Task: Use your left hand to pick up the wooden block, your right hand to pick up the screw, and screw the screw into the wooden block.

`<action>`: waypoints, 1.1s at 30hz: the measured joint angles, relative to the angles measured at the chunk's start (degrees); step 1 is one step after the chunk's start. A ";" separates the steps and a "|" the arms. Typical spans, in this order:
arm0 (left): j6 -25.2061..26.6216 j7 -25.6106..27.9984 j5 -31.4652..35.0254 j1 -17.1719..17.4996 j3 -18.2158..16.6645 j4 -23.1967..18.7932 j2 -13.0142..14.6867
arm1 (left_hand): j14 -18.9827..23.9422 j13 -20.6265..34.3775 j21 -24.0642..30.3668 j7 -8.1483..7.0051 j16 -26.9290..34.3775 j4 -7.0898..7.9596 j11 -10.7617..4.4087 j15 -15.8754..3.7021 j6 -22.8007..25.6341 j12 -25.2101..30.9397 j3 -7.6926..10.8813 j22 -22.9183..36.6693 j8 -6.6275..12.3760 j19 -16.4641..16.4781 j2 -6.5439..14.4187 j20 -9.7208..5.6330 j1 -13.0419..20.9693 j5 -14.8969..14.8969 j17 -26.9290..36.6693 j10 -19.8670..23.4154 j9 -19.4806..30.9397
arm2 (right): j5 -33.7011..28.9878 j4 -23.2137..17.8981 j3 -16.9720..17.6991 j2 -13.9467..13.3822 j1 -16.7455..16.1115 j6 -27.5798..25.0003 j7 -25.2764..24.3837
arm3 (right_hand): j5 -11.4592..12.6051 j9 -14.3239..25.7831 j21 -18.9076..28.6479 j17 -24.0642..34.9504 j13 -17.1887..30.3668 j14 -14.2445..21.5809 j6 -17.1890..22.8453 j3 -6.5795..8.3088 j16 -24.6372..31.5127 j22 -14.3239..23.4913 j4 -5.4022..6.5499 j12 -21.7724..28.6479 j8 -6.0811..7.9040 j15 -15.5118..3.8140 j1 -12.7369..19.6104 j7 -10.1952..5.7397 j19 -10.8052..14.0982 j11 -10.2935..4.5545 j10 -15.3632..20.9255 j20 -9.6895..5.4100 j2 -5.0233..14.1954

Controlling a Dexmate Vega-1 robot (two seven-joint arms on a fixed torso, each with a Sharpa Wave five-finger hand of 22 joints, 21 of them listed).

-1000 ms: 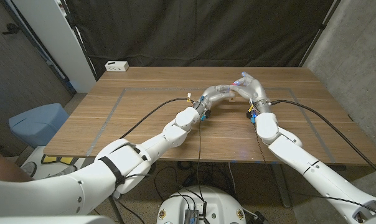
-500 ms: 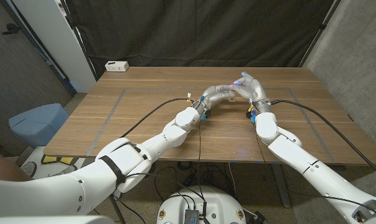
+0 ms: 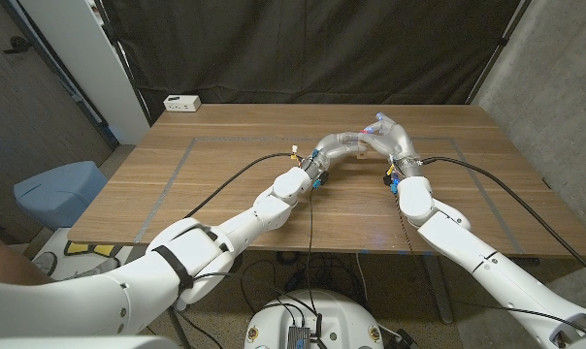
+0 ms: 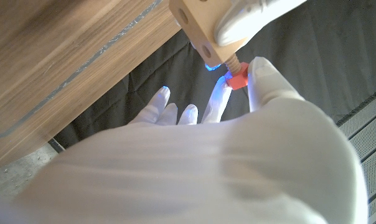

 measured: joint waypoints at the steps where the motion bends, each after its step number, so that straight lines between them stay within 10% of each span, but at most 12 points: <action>1: 0.00 0.00 0.00 0.12 0.00 -0.25 0.10 | 0.00 0.00 0.00 0.00 0.00 0.00 0.00 0.00 0.00 0.00 0.00 0.00 0.00 0.00 0.00 0.00 0.00 0.00 0.00 0.00 0.00 | 0.01 0.00 0.00 0.00 0.00 0.00 -0.01 | 0.00 0.00 0.00 0.00 0.00 0.00 0.00 0.00 0.00 0.00 0.00 0.00 0.00 0.00 0.00 0.00 0.00 0.00 0.00 0.00 0.00; 33: 0.86 0.44 0.10 0.61 0.01 -1.38 0.44 | 0.55 0.00 0.00 0.00 0.00 0.08 -0.01 0.10 0.00 -0.14 0.08 0.00 0.00 0.00 0.00 0.00 0.00 -0.03 0.00 -0.01 0.00 | 0.34 -0.63 0.39 -0.53 -0.84 -0.15 0.25 | -0.01 -1.26 0.00 0.00 0.00 -0.01 -2.15 0.00 0.00 0.00 0.00 -0.26 -0.28 0.00 -0.23 0.30 0.00 0.33 -0.32 0.00 -0.23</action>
